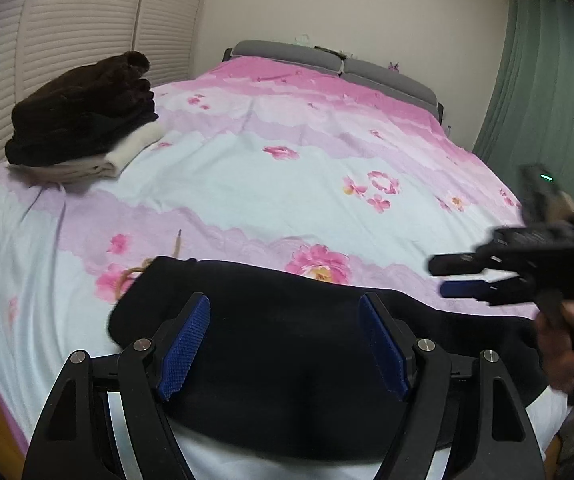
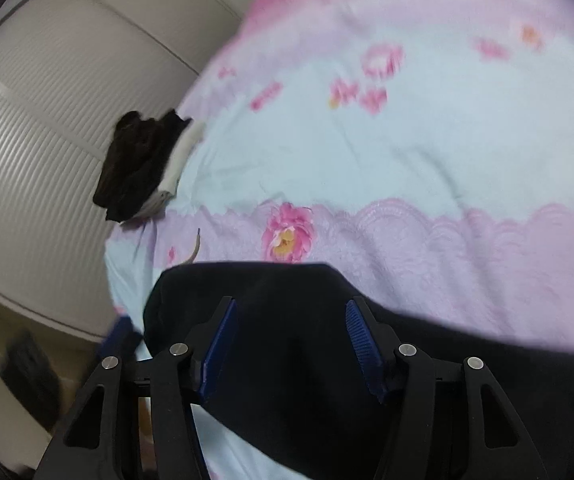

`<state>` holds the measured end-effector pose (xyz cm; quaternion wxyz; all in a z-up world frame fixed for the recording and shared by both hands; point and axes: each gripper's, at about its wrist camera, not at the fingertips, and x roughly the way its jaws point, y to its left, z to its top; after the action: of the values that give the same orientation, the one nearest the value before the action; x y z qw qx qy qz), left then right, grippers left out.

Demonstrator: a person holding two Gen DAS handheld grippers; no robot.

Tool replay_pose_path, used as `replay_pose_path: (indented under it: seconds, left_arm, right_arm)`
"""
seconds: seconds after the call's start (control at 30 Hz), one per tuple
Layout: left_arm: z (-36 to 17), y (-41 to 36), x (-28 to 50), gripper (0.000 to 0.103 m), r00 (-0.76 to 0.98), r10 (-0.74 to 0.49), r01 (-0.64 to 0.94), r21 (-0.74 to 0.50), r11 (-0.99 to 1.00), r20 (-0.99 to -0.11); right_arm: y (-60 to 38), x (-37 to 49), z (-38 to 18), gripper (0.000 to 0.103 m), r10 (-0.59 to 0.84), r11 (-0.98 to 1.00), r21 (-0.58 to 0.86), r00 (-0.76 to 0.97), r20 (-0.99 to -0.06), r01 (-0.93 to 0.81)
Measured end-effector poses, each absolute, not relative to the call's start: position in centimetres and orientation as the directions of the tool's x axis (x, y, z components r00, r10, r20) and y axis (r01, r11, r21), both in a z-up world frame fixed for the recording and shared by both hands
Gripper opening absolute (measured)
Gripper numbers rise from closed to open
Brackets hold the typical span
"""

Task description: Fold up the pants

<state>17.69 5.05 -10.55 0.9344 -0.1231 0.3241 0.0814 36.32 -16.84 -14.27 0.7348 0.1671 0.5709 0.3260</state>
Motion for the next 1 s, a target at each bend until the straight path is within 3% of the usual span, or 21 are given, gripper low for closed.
replay_pose_path:
  seconds: [0.17,0.33,0.43,0.5,0.57,0.77,0.83,0.9,1.0]
  left_arm:
    - [-10.7,4.8,18.7,0.077,0.767,0.1,-0.242,-0.141,0.96,-0.633]
    - [-11.4,5.5,19.3,0.079,0.752,0.11,-0.257,-0.135,0.957,-0.65]
    - [-11.7,5.9,19.5,0.079,0.746,0.113,-0.265,-0.136,0.955,-0.656]
    - [-12.0,5.9,19.5,0.079,0.743,0.114,-0.265,-0.134,0.955,-0.659]
    - [-12.1,5.9,19.5,0.079,0.742,0.119,-0.266,-0.126,0.956,-0.659]
    - [-13.2,6.3,19.6,0.079,0.724,0.135,-0.276,-0.105,0.955,-0.676]
    - [-13.4,6.5,19.4,0.079,0.721,0.14,-0.278,-0.098,0.956,-0.678]
    - [-13.4,6.7,19.1,0.079,0.72,0.147,-0.281,-0.09,0.956,-0.678]
    - [-13.0,6.7,18.5,0.079,0.726,0.152,-0.284,-0.092,0.954,-0.671]
  right_arm:
    - [-14.3,40.6,-17.5,0.041,0.616,0.757,0.606,-0.042,-0.787,-0.243]
    - [-12.5,41.2,-20.3,0.038,0.604,0.741,0.636,-0.202,-0.771,-0.216]
    - [-12.0,41.1,-20.3,0.03,0.6,0.741,0.627,-0.185,-0.779,-0.24]
    - [-12.3,41.1,-19.8,0.018,0.597,0.745,0.611,-0.141,-0.789,-0.266]
    - [-12.6,41.0,-19.4,0.016,0.608,0.74,0.612,-0.111,-0.786,-0.278]
    - [-10.6,39.8,-19.6,0.016,0.526,0.782,0.478,0.013,-0.85,-0.401]
    - [-10.8,39.6,-19.5,0.02,0.528,0.787,0.473,0.037,-0.848,-0.397]
    - [-11.6,39.4,-18.6,0.033,0.53,0.8,0.465,0.084,-0.844,-0.378]
    - [-14.2,37.7,-15.9,0.038,0.524,0.832,0.435,0.232,-0.819,-0.345]
